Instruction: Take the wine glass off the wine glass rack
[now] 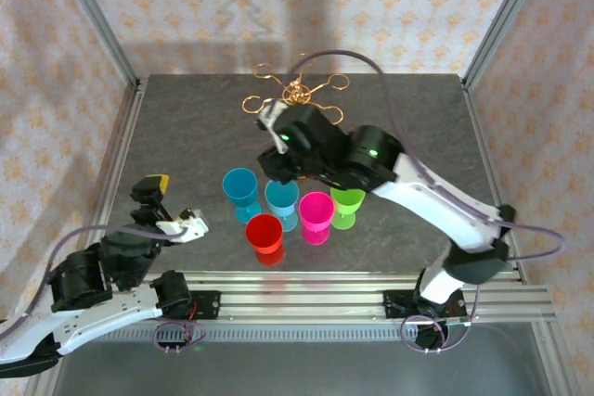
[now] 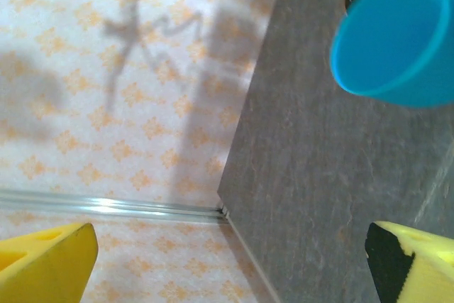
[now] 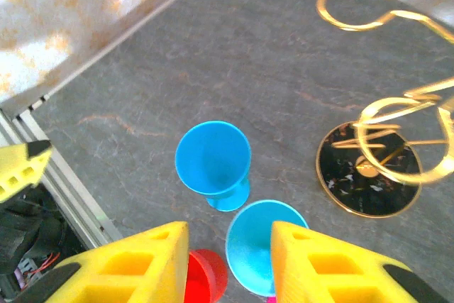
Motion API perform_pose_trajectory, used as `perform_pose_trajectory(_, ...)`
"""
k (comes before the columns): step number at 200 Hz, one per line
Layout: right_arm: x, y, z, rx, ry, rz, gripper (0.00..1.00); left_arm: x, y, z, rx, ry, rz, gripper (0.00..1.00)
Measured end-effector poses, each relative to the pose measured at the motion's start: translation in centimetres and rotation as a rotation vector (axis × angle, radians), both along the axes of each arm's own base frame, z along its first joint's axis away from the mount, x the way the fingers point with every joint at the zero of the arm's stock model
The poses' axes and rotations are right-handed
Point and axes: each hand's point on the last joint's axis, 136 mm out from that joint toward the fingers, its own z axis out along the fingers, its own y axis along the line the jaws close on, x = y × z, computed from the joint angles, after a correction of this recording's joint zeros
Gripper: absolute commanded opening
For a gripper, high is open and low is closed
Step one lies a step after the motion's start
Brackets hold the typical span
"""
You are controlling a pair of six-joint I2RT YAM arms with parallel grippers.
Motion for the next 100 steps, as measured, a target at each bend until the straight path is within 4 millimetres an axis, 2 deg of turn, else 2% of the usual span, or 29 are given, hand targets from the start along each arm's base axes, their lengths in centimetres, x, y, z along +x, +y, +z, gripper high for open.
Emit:
perform_pose_trajectory(19,-1.0,-3.5,0.1,0.028,-0.016,-0.050,0.38,0.1,-0.1,2.2,-0.089,-0.002,0.025,0.99)
perform_pose_trajectory(58,-2.4,-11.5,0.0,0.115,-0.072,-0.207,0.42,0.7,-1.0,4.7,-0.278,0.024,0.075,0.99)
perform_pose_trajectory(74,-3.0,-14.6,-0.1,0.163,-0.088,-0.275,0.47,0.9,-1.2,6.2,-0.405,0.028,0.100,0.99)
perform_pose_trajectory(100,-2.7,-18.3,-1.0,0.185,-0.120,-0.393,0.53,0.9,-0.5,8.8,-0.647,0.011,0.159,1.00)
